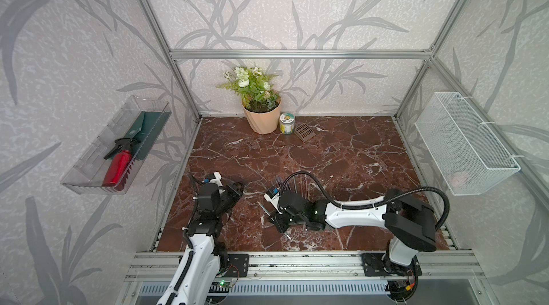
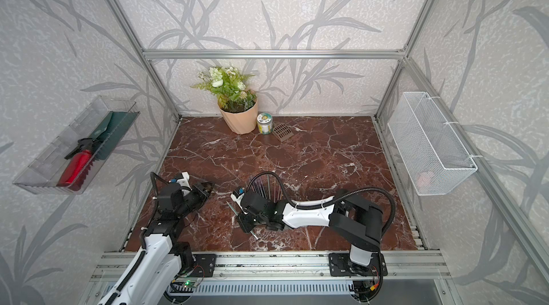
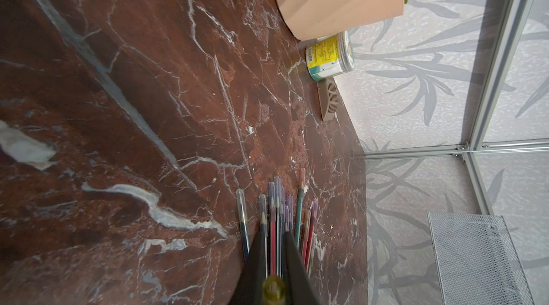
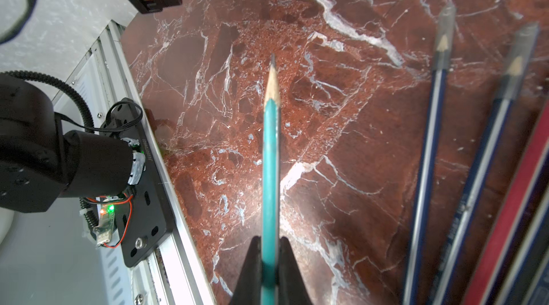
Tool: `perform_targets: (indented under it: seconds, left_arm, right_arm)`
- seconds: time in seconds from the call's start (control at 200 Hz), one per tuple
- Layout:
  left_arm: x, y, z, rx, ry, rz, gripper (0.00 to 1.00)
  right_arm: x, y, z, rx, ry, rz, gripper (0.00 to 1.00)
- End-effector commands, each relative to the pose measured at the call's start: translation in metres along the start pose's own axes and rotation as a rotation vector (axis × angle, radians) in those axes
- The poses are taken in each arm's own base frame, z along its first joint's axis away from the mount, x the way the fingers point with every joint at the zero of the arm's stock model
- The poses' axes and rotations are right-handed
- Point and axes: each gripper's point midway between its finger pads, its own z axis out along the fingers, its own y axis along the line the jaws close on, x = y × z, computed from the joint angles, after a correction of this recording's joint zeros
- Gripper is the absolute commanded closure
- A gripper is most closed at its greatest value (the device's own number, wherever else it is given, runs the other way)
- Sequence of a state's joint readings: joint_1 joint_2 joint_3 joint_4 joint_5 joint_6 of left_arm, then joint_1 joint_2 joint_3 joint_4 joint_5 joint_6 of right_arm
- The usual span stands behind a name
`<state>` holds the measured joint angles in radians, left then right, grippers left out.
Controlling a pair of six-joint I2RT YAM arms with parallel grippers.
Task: Remove the protective cover of the pencils
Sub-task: Place the pencil at the center of the board.
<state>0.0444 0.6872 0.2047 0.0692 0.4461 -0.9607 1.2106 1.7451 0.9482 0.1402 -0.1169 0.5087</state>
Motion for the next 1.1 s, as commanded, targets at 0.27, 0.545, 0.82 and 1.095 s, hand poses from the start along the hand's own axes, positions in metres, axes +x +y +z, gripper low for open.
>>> perform_targets:
  seconds: [0.27, 0.545, 0.82, 1.095]
  left_arm:
    - [-0.006, 0.020, 0.017, -0.114, 0.013, 0.042, 1.00]
    - [0.002, 0.029, 0.040, -0.144, 0.098, 0.045, 1.00]
    - [0.010, 0.051, 0.063, -0.224, 0.179, 0.020, 1.00]
    - [0.006, 0.078, 0.060, -0.385, 0.167, 0.022, 1.00]
  right_arm:
    - [0.005, -0.020, 0.018, 0.209, 0.095, -0.006, 1.00]
    - [0.011, -0.019, 0.037, 0.212, 0.142, -0.008, 1.00]
    - [0.016, -0.025, 0.049, 0.244, 0.175, -0.005, 1.00]
    - [0.022, -0.029, 0.055, 0.258, 0.193, -0.003, 1.00]
